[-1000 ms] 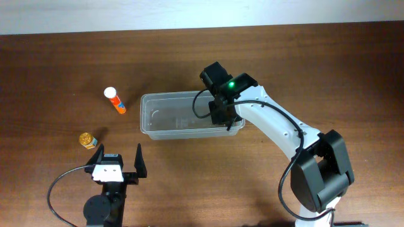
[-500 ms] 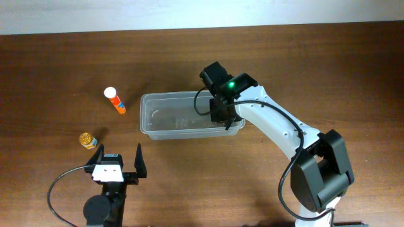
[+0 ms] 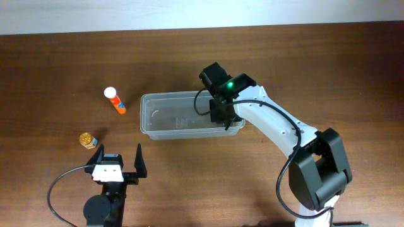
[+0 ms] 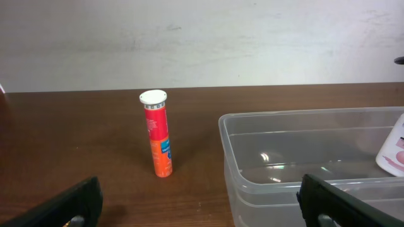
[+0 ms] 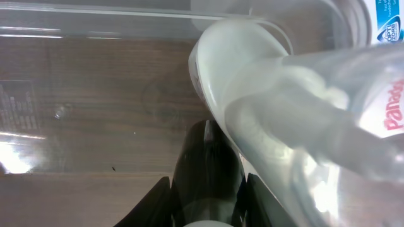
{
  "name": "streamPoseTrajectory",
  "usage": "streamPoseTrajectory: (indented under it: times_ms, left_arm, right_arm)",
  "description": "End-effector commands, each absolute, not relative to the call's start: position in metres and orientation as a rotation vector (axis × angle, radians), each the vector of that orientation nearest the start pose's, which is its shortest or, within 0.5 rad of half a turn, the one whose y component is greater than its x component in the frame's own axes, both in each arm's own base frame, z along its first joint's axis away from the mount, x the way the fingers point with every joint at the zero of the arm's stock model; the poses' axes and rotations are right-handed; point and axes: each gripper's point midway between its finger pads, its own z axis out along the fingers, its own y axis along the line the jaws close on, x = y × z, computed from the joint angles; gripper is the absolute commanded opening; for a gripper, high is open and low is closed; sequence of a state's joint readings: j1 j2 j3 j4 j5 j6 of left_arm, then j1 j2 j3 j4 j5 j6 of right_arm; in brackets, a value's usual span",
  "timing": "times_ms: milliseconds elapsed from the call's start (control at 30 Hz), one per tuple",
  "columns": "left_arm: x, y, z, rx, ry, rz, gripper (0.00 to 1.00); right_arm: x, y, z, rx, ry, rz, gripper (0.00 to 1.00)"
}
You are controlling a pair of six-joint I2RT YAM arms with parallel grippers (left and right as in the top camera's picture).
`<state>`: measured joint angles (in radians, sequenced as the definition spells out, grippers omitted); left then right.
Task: Pack container
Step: 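Grasp the dark brown bottle and lower it into the container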
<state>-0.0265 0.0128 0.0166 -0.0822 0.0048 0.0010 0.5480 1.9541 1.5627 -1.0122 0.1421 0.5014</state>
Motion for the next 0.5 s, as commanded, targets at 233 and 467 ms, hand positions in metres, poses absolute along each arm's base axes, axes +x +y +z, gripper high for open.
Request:
streamPoseTrajectory:
  times_ms: [233,467]
  left_arm:
    - [0.2458,-0.0091,0.1565,0.047,1.649,-0.022,0.99]
    - [0.2458,-0.0091,0.1565,0.047,1.649,-0.021,0.99]
  right_arm:
    - [0.3618,0.1904,0.0770,-0.040,2.916,-0.093,0.39]
    - [0.3619,0.1904,0.0770,-0.040,2.916,-0.093,0.43]
